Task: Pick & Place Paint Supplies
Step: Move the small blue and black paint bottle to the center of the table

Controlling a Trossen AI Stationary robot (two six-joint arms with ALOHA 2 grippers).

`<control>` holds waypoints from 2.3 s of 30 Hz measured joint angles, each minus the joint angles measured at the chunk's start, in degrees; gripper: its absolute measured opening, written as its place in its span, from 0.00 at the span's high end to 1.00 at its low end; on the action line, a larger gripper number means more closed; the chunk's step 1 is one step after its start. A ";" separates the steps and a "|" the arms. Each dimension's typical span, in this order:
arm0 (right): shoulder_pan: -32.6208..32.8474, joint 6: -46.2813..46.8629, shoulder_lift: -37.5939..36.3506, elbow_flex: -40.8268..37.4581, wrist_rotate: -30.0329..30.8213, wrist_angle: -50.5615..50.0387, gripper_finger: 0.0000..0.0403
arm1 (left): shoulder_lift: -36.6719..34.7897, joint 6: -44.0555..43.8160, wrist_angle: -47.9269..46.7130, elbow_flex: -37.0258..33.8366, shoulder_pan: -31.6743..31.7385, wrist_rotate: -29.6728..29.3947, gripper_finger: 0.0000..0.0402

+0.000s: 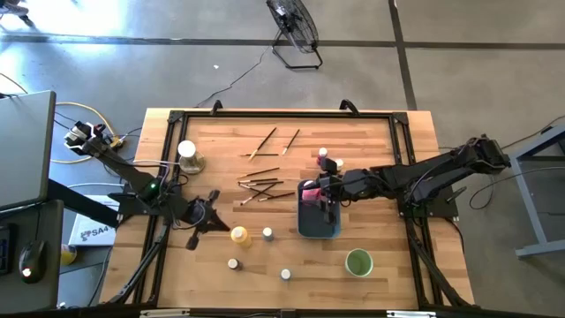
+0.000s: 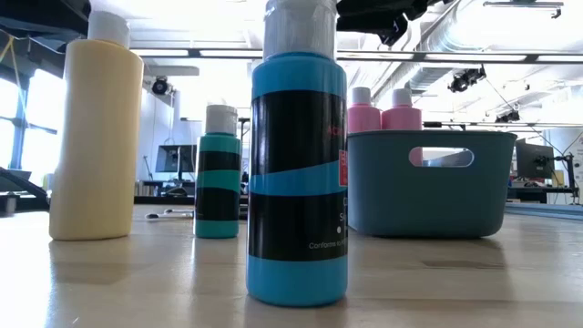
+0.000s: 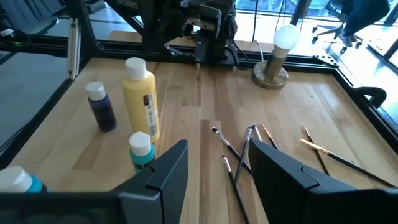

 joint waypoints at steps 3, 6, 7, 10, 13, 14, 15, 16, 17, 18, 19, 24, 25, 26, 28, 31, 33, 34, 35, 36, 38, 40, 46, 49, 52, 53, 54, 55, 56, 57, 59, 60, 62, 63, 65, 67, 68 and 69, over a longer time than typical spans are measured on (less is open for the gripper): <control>0.00 0.00 0.00 0.00 0.02 0.00 0.60 | 0.00 0.32 -0.23 0.00 0.01 2.33 1.00; 0.00 0.00 0.00 0.00 0.02 0.00 0.60 | 0.00 0.46 -0.21 0.00 0.00 2.45 0.99; 0.00 0.00 0.00 0.00 0.02 0.00 0.60 | 0.00 0.46 -0.21 0.00 0.00 2.45 0.99; 0.00 0.00 0.00 0.00 0.02 0.02 0.60 | 0.00 0.44 -0.21 0.00 0.00 2.52 0.98; 0.00 -0.02 0.00 0.00 0.02 0.02 0.60 | 0.00 0.44 -0.21 0.00 0.00 3.73 0.98; 0.00 0.00 0.02 0.00 0.02 0.02 0.60 | -0.01 0.44 -0.21 0.00 0.00 3.74 0.98; 0.00 -0.01 0.00 0.00 0.02 0.02 0.60 | -0.02 0.44 -0.19 0.00 0.00 3.66 0.98; 0.00 0.00 0.00 0.00 0.02 0.02 0.60 | -0.02 0.44 -0.19 0.00 0.02 3.35 0.98; 0.00 0.00 0.01 0.00 0.03 0.02 0.60 | -0.02 0.44 -0.19 0.00 0.02 2.81 0.98; 0.00 -0.02 0.00 0.00 0.03 0.02 0.60 | -0.02 0.44 -0.19 0.00 0.02 2.30 0.98; 0.00 0.00 0.00 0.00 0.02 0.04 0.60 | -0.02 0.44 -0.19 0.00 0.04 2.17 0.98; 0.00 -0.01 0.02 0.00 0.04 0.03 0.60 | -0.02 0.44 -0.20 0.00 0.04 3.06 0.98; 0.00 0.00 0.02 0.00 0.04 0.04 0.60 | -0.02 0.45 -0.19 0.00 0.04 3.41 0.98; 0.00 0.00 0.02 0.00 0.04 0.04 0.60 | -0.02 0.44 -0.19 0.00 0.04 3.44 0.98; 0.00 0.00 0.02 0.00 0.04 0.04 0.60 | -0.02 0.44 -0.19 0.00 0.04 3.44 0.98; 0.00 0.00 0.02 0.00 0.04 0.04 0.60 | -0.02 0.44 -0.21 0.00 0.04 3.41 0.98; 0.00 -0.01 0.02 0.00 0.04 0.04 0.60 | -0.03 0.44 -0.39 0.00 0.04 3.44 0.98; 0.00 -0.01 0.02 0.00 0.04 0.04 0.60 | -0.04 0.44 -0.81 0.00 0.04 3.43 0.98; 0.00 0.00 0.01 0.00 0.04 0.04 0.60 | -0.04 0.44 -1.27 0.00 0.04 3.41 0.98; 0.00 0.00 0.02 0.00 0.04 0.04 0.60 | -0.04 0.44 -1.61 0.00 0.04 3.41 0.98; 0.00 0.13 0.02 0.00 0.04 0.04 0.60 | -0.04 0.44 -1.65 -0.04 0.04 3.41 0.98; 0.00 0.13 0.02 0.00 0.04 0.04 0.60 | -0.04 0.44 -1.36 -0.04 0.04 3.25 0.98; 0.00 0.07 0.02 0.00 0.04 0.04 0.60 | -0.07 0.46 1.25 0.11 0.04 1.87 0.98; 0.00 0.05 0.02 0.00 0.04 0.07 0.60 | -0.07 0.46 1.98 1.14 0.02 1.88 0.98; 0.00 0.02 0.02 0.00 0.04 0.09 0.60 | -0.09 0.45 2.19 2.17 0.02 1.87 0.98; 0.00 0.02 0.02 0.00 0.04 0.08 0.60 | -0.09 0.46 2.01 2.41 0.02 1.87 0.98; -0.02 0.02 0.02 0.00 0.04 0.07 0.60 | -0.09 0.46 2.05 2.54 0.02 1.86 0.98; 0.00 0.02 0.02 0.00 0.04 0.07 0.60 | -0.09 0.46 2.07 2.64 0.03 1.86 0.98; 0.00 0.00 0.02 0.00 0.04 0.07 0.60 | -0.09 0.46 2.17 2.64 0.02 1.86 0.98; 0.00 0.00 0.02 0.00 0.04 0.09 0.60 | -0.09 0.46 2.11 2.64 0.02 1.86 0.98; 0.00 0.01 0.02 0.00 0.04 0.07 0.60 | -0.09 0.46 1.93 2.64 0.02 1.84 0.98; 0.00 0.00 0.02 0.00 0.04 0.07 0.60 | -0.09 0.46 1.95 2.64 0.02 1.84 0.98; 0.00 0.00 0.02 0.00 0.04 0.07 0.60 | -0.09 0.46 1.84 2.64 0.02 1.81 0.98; -0.01 0.00 0.02 0.00 0.04 0.07 0.60 | -0.09 0.46 1.57 2.64 0.02 1.80 0.98; -0.02 0.00 0.02 0.00 0.04 0.07 0.60 | -0.09 0.46 0.88 2.64 0.02 1.78 0.98; -0.01 0.00 0.02 0.00 0.05 0.07 0.60 | -0.09 0.46 -0.23 2.64 0.02 1.75 0.98; 0.00 0.00 0.02 0.00 0.04 0.07 0.60 | -0.09 0.44 -0.79 2.64 0.02 1.75 0.98; -0.01 0.00 0.02 0.00 0.04 0.07 0.60 | -0.07 0.44 -1.23 2.64 0.02 1.75 0.98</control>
